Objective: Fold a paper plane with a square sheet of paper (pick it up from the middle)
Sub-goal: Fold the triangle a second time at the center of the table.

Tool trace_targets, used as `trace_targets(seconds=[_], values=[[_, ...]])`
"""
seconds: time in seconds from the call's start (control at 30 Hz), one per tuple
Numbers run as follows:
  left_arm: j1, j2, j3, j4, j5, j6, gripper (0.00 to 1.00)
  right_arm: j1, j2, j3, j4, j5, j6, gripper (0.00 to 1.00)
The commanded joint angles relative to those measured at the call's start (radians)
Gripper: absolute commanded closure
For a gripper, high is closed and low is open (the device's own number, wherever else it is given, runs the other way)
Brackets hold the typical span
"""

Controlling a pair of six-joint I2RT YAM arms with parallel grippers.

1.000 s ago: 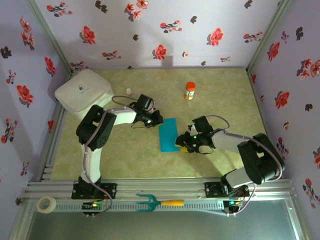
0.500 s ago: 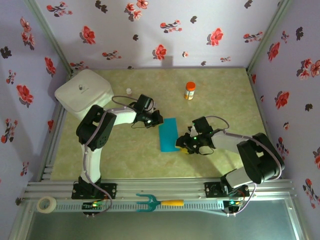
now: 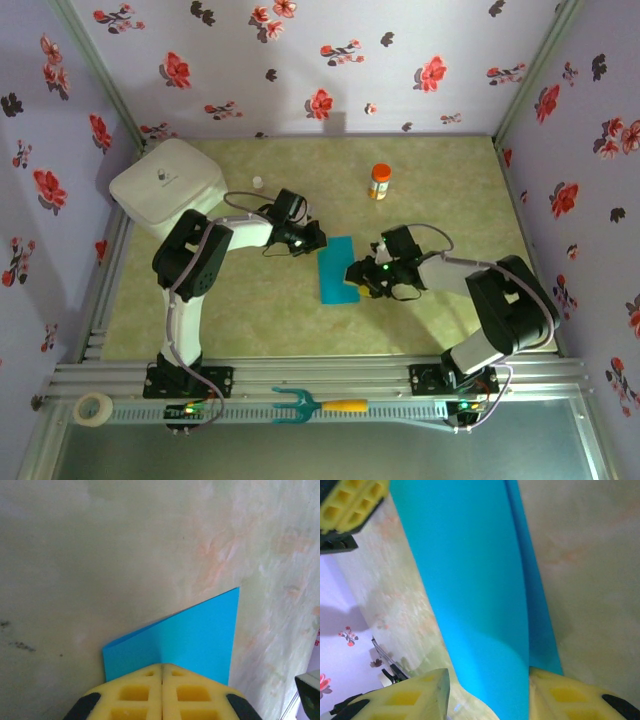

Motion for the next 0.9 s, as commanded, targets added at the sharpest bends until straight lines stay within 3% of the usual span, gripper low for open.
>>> trace_targets(seconds=[0.0, 0.23, 0.37, 0.6, 0.73, 0.87], values=[[0.004, 0.042, 0.003, -0.049, 0.013, 0.024, 0.92, -0.025, 0.034, 0.042, 0.04, -0.043, -0.038, 0.58], [0.004, 0.036, 0.015, -0.034, 0.035, 0.029, 0.92, -0.067, 0.117, 0.091, 0.072, -0.081, -0.064, 0.61], [0.004, 0.022, 0.028, -0.042, 0.044, 0.035, 0.89, -0.085, 0.149, 0.098, 0.103, -0.11, -0.068, 0.68], [-0.002, -0.099, 0.034, -0.046, 0.03, 0.068, 0.68, -0.093, 0.167, 0.09, 0.133, -0.098, -0.047, 0.87], [-0.023, -0.221, -0.012, -0.05, -0.053, 0.128, 0.62, -0.093, 0.166, 0.065, 0.215, -0.083, 0.024, 0.92], [-0.051, -0.349, -0.102, -0.042, -0.158, 0.183, 0.61, -0.092, 0.17, 0.04, 0.293, -0.071, 0.086, 0.9]])
